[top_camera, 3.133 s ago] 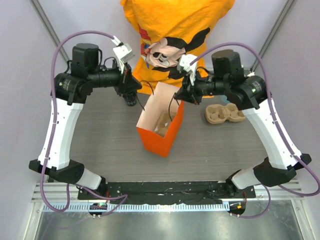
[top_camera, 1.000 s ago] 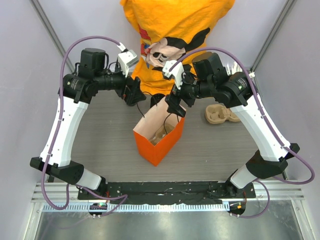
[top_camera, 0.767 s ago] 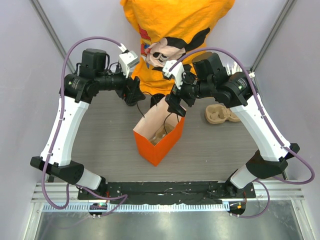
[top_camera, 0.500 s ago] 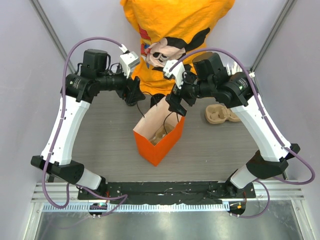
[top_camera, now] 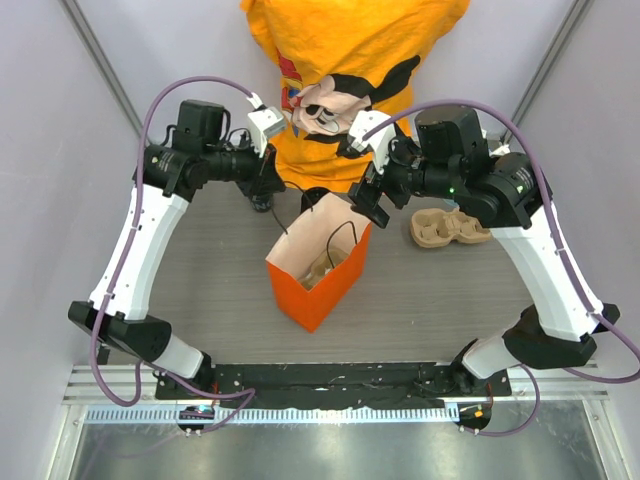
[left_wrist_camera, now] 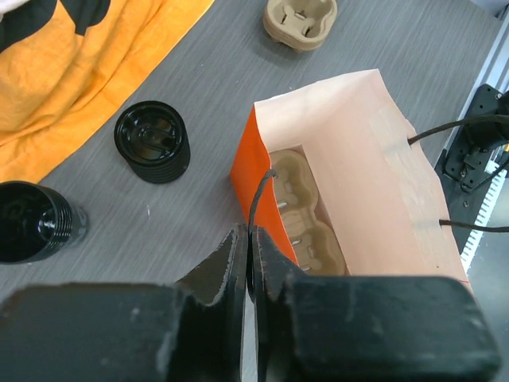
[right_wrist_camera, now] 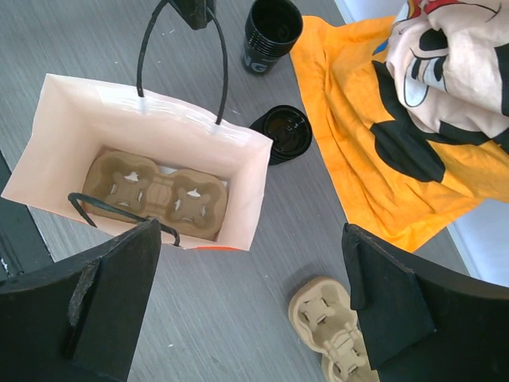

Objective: Pack the takeout coffee

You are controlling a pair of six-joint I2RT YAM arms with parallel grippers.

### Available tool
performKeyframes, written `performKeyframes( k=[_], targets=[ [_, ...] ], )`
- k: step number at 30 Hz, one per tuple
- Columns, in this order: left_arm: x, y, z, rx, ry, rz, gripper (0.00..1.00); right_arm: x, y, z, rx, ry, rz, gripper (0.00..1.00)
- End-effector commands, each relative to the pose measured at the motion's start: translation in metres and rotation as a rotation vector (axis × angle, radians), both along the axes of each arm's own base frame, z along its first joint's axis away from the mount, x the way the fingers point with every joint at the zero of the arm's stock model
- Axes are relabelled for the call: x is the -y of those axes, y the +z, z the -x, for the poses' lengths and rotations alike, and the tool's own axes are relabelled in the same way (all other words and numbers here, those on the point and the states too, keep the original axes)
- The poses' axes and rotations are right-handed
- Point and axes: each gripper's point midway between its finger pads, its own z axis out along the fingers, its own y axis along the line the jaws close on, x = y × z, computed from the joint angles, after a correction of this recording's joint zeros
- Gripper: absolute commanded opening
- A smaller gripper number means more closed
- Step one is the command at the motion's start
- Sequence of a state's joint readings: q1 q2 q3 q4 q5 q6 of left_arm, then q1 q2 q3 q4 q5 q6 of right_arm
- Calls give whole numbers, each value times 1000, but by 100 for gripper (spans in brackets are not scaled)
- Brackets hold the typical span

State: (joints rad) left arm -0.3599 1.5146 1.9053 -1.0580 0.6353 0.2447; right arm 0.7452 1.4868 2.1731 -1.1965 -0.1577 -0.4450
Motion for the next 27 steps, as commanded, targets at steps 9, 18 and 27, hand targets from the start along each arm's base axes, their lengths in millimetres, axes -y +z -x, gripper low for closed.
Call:
performKeyframes(
  k=[9, 18, 27],
  targets=[
    [-39, 16, 1, 137, 167, -109, 7, 10, 23, -3, 91, -46, -32, 100],
    [-81, 12, -13, 197, 326, -197, 7, 11, 23, -5, 96, -53, -29, 100],
    [-124, 17, -18, 239, 434, -267, 7, 14, 22, -7, 102, -67, -25, 100]
  ],
)
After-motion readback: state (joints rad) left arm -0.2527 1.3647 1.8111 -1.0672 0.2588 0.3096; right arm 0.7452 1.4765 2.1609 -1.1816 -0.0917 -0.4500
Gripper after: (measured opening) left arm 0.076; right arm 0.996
